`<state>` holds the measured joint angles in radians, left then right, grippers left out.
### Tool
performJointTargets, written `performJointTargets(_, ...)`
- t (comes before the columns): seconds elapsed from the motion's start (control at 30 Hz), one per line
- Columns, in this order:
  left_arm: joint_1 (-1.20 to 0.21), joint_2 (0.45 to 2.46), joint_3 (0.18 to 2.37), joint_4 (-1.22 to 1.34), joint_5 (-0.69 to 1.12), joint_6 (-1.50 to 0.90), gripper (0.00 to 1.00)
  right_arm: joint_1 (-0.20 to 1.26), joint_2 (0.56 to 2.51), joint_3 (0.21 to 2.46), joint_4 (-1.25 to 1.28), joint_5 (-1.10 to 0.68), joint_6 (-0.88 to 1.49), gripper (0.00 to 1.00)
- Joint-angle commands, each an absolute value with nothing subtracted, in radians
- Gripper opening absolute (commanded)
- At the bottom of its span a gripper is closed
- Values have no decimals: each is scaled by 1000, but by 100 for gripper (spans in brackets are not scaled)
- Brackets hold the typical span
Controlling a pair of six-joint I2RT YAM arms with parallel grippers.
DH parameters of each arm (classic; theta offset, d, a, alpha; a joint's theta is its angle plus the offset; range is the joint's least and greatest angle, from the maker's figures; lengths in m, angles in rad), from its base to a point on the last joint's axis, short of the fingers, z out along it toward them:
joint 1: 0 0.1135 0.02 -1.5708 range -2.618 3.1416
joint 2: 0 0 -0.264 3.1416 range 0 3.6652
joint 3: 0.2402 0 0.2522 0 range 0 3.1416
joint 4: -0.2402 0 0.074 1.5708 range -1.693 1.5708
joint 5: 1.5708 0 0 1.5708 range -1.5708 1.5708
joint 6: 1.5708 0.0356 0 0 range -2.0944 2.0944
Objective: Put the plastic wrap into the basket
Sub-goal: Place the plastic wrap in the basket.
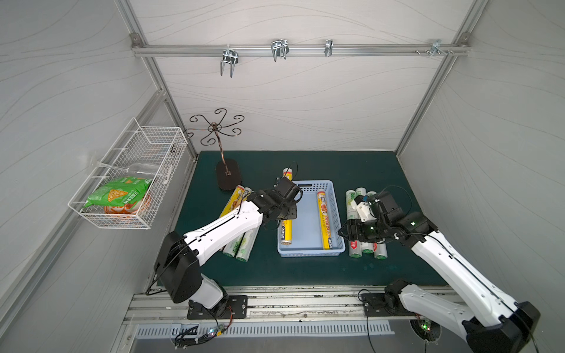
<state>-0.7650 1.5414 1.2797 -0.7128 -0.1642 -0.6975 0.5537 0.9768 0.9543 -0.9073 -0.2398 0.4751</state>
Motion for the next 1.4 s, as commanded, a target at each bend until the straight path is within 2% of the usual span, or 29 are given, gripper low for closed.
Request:
performJointTargets(0.0, -791, 1598, 1347, -645, -168, -727, 27, 548, 967, 946, -936, -204, 460, 73)
performJointTargets(0.63, -810, 1777, 1367, -635, -175, -779, 27, 515, 967, 909, -930, -181, 455, 99)
performJointTargets(1.37, -808, 1907, 1385, -653, -225, -781, 32, 466, 974, 885, -925, -192, 472, 99)
